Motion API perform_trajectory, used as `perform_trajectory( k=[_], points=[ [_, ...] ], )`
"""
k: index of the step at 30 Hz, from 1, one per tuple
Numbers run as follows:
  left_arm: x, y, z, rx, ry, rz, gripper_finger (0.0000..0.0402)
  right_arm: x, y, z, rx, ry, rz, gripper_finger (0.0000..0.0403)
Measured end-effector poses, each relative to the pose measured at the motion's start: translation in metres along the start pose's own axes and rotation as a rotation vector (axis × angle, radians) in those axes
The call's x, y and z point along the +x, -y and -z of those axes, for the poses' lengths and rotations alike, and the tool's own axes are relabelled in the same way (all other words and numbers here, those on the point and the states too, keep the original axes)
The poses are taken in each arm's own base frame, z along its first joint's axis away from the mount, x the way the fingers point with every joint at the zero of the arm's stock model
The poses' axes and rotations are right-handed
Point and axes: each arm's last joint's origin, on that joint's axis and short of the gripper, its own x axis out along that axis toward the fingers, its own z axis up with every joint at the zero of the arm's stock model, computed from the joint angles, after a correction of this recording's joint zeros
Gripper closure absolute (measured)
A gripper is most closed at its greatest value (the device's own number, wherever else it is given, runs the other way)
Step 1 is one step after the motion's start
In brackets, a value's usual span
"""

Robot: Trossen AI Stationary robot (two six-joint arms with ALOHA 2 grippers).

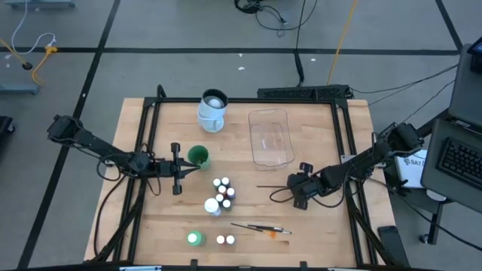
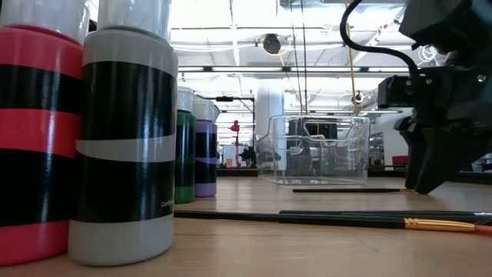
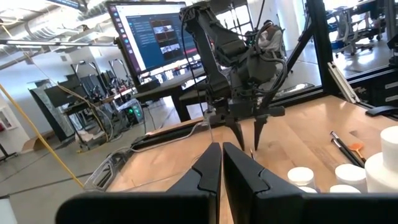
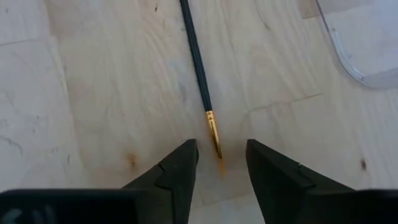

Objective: Pick & Place Paint Supplies
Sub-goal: Put the gold paintbrush into the green cup

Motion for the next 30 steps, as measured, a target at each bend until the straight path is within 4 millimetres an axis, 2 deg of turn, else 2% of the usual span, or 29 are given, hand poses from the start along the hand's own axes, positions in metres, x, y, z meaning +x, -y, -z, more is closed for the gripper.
perform_trajectory(
  k=[13, 20, 25, 30],
  points=[
    [0.000, 0.000, 0.000, -0.002, 0.001, 0.001, 0.0380, 0.003, 0.005, -0.002, 0.031, -0.081, -0.094, 0.0334],
    [0.000, 0.000, 0.000, -0.002, 0.001, 0.001, 0.0380, 0.003, 0.004, -0.002, 0.031, -0.086, -0.112, 0.0392],
    [0.000, 0.000, 0.000, -0.003, 0.001, 0.000, 0.0380, 0.003, 0.006, -0.004, 0.094, -0.076, -0.111, 0.0400],
    [0.000, 0.000, 0.000, -0.003, 0.001, 0.001, 0.0380, -0.004, 0.002, -0.011, 0.073, 0.021, -0.148, 0.0402]
  ],
)
